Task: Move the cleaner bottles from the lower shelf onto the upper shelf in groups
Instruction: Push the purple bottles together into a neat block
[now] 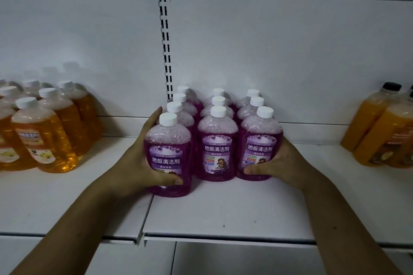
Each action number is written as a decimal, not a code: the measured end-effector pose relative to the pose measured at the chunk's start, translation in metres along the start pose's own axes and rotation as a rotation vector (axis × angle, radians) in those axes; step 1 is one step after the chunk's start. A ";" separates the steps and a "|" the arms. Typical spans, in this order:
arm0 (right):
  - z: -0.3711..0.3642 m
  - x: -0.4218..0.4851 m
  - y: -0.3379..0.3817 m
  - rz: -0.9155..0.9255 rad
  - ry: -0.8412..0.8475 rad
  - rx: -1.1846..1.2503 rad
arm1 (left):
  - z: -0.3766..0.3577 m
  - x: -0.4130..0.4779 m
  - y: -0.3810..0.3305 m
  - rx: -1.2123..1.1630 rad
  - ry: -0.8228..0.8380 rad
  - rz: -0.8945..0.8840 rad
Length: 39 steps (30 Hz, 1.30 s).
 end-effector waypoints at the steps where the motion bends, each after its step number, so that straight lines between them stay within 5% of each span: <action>1: 0.000 0.000 0.000 0.003 -0.001 0.000 | -0.001 -0.001 0.000 0.004 0.001 -0.004; 8: 0.001 -0.009 0.017 0.030 -0.036 -0.011 | 0.000 -0.006 0.001 0.023 0.004 -0.015; 11: 0.001 -0.024 0.045 0.029 -0.194 -0.060 | -0.001 -0.007 0.000 0.030 0.006 -0.023; 16: -0.012 -0.052 0.108 0.338 -0.458 -0.559 | 0.000 -0.009 0.001 0.024 0.012 -0.034; 22: -0.086 -0.047 0.123 0.395 -0.353 -1.233 | 0.000 -0.010 0.002 0.022 0.028 -0.059; 39: -0.095 -0.036 0.096 0.427 -0.428 -1.251 | -0.001 -0.011 0.003 0.010 0.024 -0.046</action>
Point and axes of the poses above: each hand's wrist, its own x-axis towards the middle knuckle, its own z-axis out of the back of the hand, y = z × x, the point moved 3 cm from there along x, towards the middle knuckle, and after that the axes turned 13 degrees about -z, right-handed, at the moved point
